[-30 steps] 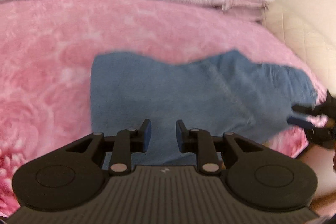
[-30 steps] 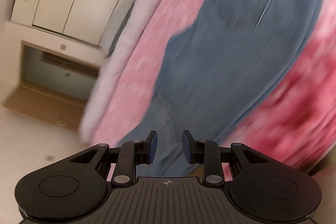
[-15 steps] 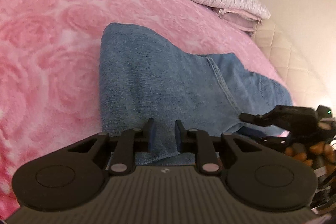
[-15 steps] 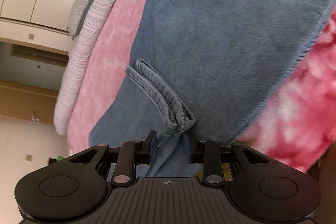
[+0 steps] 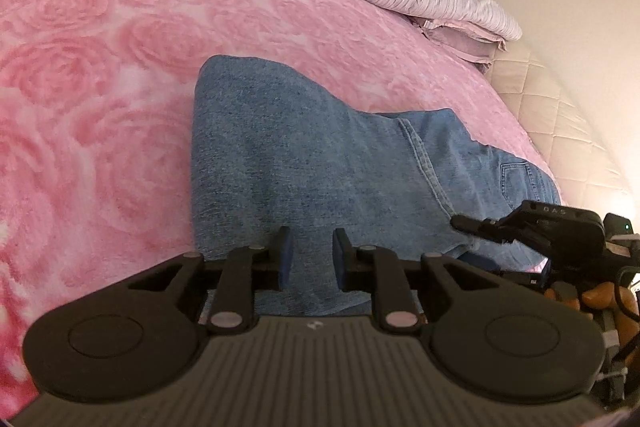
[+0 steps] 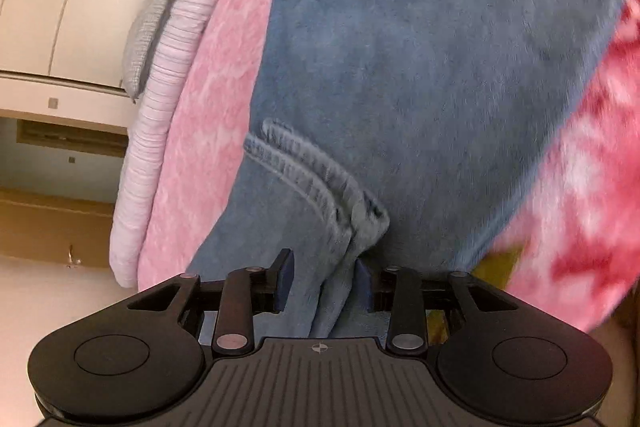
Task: Fold clothes
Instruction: 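Grasp the waistband with the right gripper and fold it over the hem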
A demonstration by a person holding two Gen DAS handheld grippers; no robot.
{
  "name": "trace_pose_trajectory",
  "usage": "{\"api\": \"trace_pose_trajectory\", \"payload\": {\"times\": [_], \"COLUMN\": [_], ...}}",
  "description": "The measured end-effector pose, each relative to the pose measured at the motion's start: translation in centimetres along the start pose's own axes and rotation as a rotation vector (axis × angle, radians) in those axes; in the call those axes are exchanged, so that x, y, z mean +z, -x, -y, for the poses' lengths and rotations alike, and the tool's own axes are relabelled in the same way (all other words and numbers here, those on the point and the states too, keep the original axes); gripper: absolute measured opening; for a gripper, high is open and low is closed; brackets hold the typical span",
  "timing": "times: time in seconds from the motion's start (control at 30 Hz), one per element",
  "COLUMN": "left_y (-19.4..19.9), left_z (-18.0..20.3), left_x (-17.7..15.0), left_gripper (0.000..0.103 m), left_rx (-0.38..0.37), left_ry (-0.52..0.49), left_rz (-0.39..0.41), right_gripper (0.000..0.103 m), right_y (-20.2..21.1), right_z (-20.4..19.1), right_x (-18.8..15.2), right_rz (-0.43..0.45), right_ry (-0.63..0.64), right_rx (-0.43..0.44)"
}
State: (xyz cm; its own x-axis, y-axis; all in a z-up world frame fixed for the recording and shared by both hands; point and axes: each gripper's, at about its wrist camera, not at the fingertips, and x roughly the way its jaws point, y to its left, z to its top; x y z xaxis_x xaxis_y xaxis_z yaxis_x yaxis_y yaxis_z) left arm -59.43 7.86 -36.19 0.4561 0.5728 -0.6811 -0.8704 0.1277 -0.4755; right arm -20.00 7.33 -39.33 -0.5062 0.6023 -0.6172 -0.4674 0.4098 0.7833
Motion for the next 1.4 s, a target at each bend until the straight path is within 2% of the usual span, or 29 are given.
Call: {"api": "trace_pose_trajectory", "payload": {"times": [0.13, 0.23, 0.27, 0.3, 0.37, 0.43, 0.53, 0.6, 0.63, 0.7, 0.73, 0.8, 0.87, 0.93, 0.97, 1.07, 1.13, 1.2, 1.27, 1.33, 1.4], "left_y": [0.1, 0.2, 0.3, 0.3, 0.8, 1.4, 1.9, 0.8, 0.2, -0.9, -1.9, -4.0, -5.8, -6.4, -6.6, -7.0, -7.2, -7.4, -7.8, -8.0, -8.1], "left_z": [0.1, 0.2, 0.4, 0.6, 0.9, 1.2, 2.0, 3.4, 4.1, 5.4, 6.1, 7.4, 8.7, 9.5, 9.6, 9.7, 10.0, 10.5, 11.2, 12.1, 12.9], "left_x": [0.0, 0.0, 0.1, 0.1, 0.4, 0.7, 1.6, 1.9, 2.0, 2.2, 2.1, 1.8, 1.4, 1.2, 1.2, 1.2, 1.1, 1.3, 1.6, 2.2, 2.8], "left_gripper": [0.017, 0.017, 0.017, 0.017, 0.017, 0.017, 0.018, 0.018, 0.018, 0.018, 0.018, 0.018, 0.018, 0.019, 0.020, 0.020, 0.020, 0.020, 0.020, 0.020, 0.020], "left_rx": [0.014, 0.026, 0.031, 0.036, 0.037, 0.030, -0.021, -0.046, -0.058, -0.082, -0.090, -0.083, -0.063, -0.047, -0.042, -0.025, -0.013, 0.001, 0.007, -0.007, -0.053], "left_ry": [-0.003, -0.006, -0.010, -0.014, -0.021, -0.027, -0.019, -0.049, -0.064, -0.094, -0.107, -0.135, -0.169, -0.193, -0.196, -0.196, -0.203, -0.219, -0.234, -0.251, -0.265], "left_rz": [0.002, 0.003, 0.004, 0.006, 0.017, 0.035, 0.061, 0.049, 0.043, 0.031, 0.017, -0.018, -0.043, -0.041, -0.042, -0.055, -0.060, -0.066, -0.077, -0.092, -0.098], "right_gripper": [0.036, 0.035, 0.014, 0.007, 0.006, 0.006, 0.005, 0.005, 0.005, 0.006, 0.006, 0.008, 0.017, 0.019, 0.020, 0.017, 0.010, 0.008, 0.007, 0.007, 0.007], "right_y": [0.1, -0.8, -1.0, -1.0, -0.3, 1.8, 6.4, 9.3, 10.6, 12.0, 12.4, 12.0, 11.6, 11.9, 11.9, 11.6, 11.4, 11.4, 11.8, 13.0, 14.3], "right_z": [0.4, 0.1, -0.2, -0.6, -1.4, -3.0, -4.4, -3.8, -3.1, -0.5, 1.2, 5.0, 8.4, 9.7, 9.8, 9.3, 7.8, 6.2, 4.9, 4.1, 3.7], "right_x": [-1.0, -0.5, -0.3, -0.1, -0.1, -0.4, 0.2, 1.5, 2.3, 4.7, 6.0, 8.9, 11.2, 11.8, 11.9, 12.0, 11.7, 11.2, 10.8, 10.9, 11.3], "right_rz": [-0.017, -0.002, 0.009, 0.016, 0.055, 0.158, 0.380, 0.496, 0.540, 0.579, 0.583, 0.520, 0.420, 0.435, 0.444, 0.453, 0.466, 0.485, 0.506, 0.549, 0.618], "right_ry": [-0.055, -0.018, 0.011, 0.047, 0.141, 0.305, 0.523, 0.580, 0.581, 0.504, 0.448, 0.300, 0.130, 0.055, 0.065, 0.139, 0.271, 0.414, 0.519, 0.605, 0.666], "right_rx": [0.019, 0.018, 0.012, -0.004, 0.012, 0.019, -0.009, -0.047, -0.075, -0.149, -0.179, -0.195, -0.145, -0.057, -0.055, -0.084, -0.129, -0.161, -0.148, -0.130, -0.134]}}
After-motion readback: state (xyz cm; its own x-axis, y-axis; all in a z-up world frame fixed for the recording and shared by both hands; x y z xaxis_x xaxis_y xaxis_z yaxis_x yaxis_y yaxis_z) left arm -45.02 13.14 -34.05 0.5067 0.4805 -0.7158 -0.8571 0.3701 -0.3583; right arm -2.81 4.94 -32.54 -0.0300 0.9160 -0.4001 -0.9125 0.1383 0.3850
